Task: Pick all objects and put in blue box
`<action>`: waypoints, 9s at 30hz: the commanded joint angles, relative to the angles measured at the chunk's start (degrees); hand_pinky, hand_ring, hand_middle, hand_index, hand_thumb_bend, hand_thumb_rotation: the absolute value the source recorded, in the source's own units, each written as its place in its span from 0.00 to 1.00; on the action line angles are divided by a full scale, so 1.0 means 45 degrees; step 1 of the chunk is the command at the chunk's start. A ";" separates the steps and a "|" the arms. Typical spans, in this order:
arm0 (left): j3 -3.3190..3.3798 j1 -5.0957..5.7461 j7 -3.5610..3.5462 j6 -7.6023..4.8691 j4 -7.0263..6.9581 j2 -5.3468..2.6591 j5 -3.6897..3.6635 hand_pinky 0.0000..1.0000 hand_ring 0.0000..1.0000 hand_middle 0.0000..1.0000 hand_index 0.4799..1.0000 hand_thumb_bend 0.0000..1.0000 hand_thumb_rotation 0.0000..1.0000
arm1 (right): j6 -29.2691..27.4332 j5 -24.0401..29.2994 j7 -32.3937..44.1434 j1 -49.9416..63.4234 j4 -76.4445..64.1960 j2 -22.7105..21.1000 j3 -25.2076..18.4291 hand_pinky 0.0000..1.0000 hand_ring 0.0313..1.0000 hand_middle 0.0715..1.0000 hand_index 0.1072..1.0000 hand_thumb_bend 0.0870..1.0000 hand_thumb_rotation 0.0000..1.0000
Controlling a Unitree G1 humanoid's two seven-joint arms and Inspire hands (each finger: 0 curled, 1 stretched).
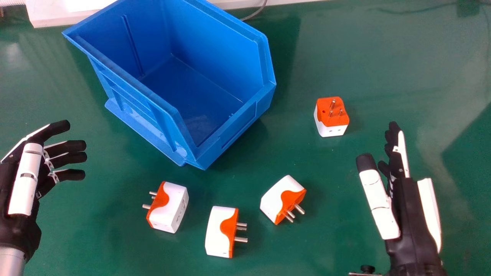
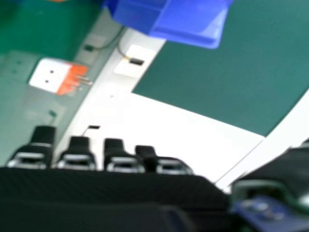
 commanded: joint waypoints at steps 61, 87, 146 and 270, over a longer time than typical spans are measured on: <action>0.0120 0.0112 -0.0046 0.0908 -0.1280 0.0328 0.0960 0.61 0.77 0.79 0.74 0.12 0.88 | 0.0705 -0.4310 -0.2329 0.0753 -0.0180 -0.0285 0.1657 0.92 1.00 1.00 0.97 0.50 0.88; 0.0239 0.0177 -0.0212 0.1000 -0.1358 0.0461 0.0885 0.61 0.77 0.79 0.76 0.12 0.89 | 0.4312 -0.8392 -0.2944 0.0033 0.0468 -0.0807 0.3675 0.96 1.00 1.00 0.97 0.50 0.79; 0.0213 0.0081 -0.0102 0.1445 -0.1689 0.0478 0.0816 0.65 0.78 0.79 0.80 0.12 0.91 | 0.7557 -0.9064 -0.2164 -0.3641 0.3565 -0.1218 0.6025 0.93 0.97 0.97 0.92 0.46 0.54; 0.0499 -0.0014 -0.0549 0.2056 -0.1892 0.0925 0.0707 0.65 0.76 0.77 0.79 0.11 0.89 | 0.7127 -0.7846 -0.3946 -0.4389 0.2953 -0.0300 0.5283 0.33 0.42 0.50 0.48 0.44 0.00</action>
